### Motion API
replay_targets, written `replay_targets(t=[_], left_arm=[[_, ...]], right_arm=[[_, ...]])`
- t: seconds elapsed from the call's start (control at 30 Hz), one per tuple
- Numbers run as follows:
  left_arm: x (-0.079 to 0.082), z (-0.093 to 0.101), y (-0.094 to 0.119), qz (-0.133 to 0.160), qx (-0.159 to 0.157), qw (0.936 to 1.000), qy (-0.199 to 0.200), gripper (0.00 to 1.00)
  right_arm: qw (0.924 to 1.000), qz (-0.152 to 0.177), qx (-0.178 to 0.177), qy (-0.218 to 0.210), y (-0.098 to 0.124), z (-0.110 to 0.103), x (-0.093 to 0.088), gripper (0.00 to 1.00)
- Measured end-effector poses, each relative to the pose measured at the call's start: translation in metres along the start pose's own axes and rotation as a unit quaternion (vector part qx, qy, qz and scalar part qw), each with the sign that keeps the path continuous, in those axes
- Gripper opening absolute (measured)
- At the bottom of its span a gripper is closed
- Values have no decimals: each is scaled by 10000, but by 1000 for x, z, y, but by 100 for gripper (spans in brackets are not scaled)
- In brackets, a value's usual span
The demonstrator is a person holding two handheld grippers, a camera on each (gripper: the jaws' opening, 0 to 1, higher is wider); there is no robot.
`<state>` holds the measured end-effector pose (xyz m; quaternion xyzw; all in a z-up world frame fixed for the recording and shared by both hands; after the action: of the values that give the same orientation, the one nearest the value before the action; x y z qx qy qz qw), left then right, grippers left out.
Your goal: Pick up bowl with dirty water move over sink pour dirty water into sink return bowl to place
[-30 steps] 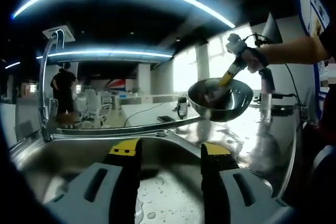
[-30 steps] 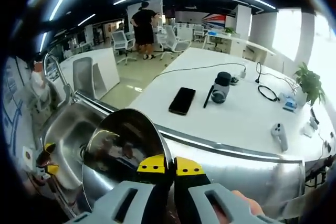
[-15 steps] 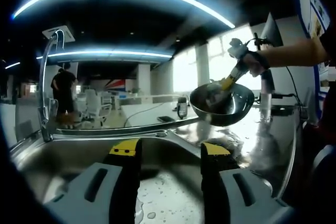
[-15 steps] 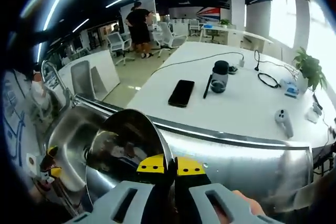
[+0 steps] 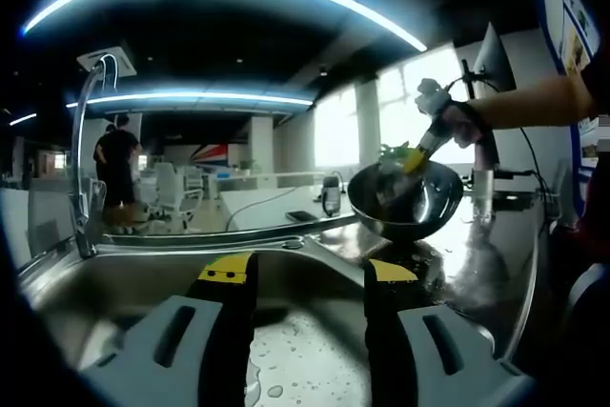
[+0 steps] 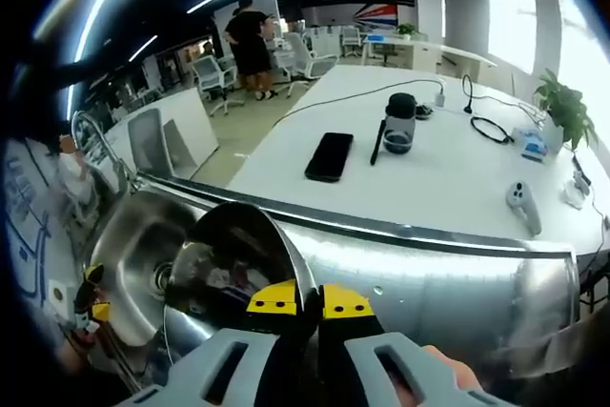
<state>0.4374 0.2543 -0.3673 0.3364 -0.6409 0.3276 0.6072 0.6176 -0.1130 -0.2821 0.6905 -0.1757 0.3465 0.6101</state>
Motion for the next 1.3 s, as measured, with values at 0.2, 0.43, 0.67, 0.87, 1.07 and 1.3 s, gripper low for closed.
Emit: replay_targets(t=[0.2,0.43,0.67,0.87,1.07,1.3], left_arm=[[0,-1,0,6,-1,10000,5,44],[0,0,0,-1,-2,10000,3,44],[0,1,-1,-21,-16,10000,-23,44],[-1,-1,0,-17,-5,10000,-6,44],[0,1,-1,-24,-9,10000,-15,44],[-1,0,-1,-34,7,10000,-22,44]], right_arm=[[9999,-71,12,-99,-2,3,-4,0],[9998,-131,-12,-172,-7,9,-4,0],[9996,-148,-24,-235,-8,13,-10,0],[9994,-173,-69,-280,-12,17,-12,0],[9994,-203,-109,-274,-16,21,-15,0],[9995,-177,-133,-236,-20,24,-17,0]])
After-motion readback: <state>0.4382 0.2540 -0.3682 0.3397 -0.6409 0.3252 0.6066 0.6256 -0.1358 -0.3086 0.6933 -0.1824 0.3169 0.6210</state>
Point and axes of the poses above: the point that each gripper's makers call its tool centre point, and the gripper's own axes: y roughly backward along the fingers, z roughly to its right, x roughly out of its top, the point moved 8 cm from there along y, roughly backward along the fingers, and after that the axes turned 8 degrees about -x, right-handed, at the moved point
